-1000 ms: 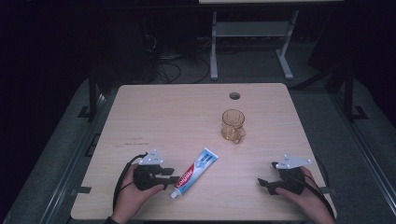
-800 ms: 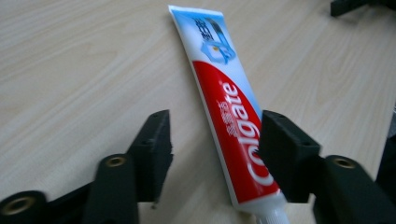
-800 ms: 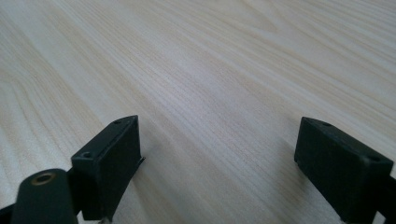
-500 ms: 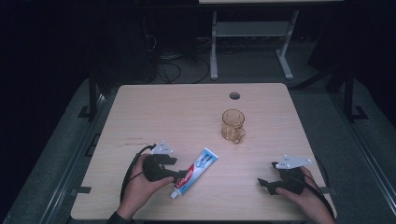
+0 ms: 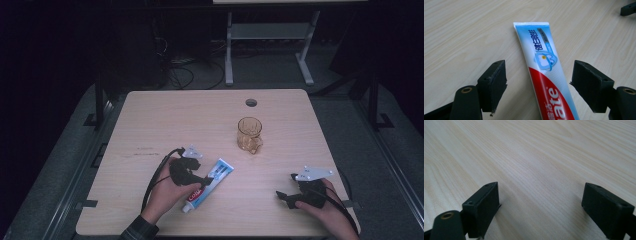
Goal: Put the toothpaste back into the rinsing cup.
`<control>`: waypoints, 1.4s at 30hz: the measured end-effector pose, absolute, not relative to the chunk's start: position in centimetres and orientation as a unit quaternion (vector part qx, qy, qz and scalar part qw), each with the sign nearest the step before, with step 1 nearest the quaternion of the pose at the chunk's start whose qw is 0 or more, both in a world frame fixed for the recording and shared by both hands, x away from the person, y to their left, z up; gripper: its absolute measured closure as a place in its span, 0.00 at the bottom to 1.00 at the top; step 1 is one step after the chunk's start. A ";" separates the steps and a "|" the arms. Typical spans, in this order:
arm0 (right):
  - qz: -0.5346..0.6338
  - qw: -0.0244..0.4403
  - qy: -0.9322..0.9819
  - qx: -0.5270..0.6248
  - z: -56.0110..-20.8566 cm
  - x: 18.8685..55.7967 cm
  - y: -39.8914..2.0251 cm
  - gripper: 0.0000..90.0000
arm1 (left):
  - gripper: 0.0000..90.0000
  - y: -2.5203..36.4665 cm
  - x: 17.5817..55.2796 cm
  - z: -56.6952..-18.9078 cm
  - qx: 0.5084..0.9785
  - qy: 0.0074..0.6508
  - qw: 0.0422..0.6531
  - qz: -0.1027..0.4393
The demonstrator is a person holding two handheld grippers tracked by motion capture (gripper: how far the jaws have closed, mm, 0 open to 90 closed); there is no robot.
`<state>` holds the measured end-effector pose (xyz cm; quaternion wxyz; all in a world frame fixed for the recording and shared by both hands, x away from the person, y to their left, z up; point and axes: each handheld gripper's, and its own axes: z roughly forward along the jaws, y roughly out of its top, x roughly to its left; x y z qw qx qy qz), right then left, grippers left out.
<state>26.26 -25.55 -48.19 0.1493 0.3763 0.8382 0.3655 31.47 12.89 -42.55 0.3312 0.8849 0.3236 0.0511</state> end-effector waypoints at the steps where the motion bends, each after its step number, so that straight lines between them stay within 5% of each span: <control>1: 0.365 0.149 0.838 0.376 -48.2 26.3 -25.5 0.15 | 0.30 12.9 31.5 -42.6 0.885 0.324 0.331 0.051; 37: 0.366 0.147 0.839 0.375 -48.2 26.2 -25.5 0.15 | 0.29 6.9 33.8 -45.5 0.908 0.318 0.259 0.082; 42: 0.366 0.147 0.840 0.374 -48.2 26.2 -25.5 0.15 | 0.36 6.8 33.6 -45.5 0.909 0.314 0.258 0.093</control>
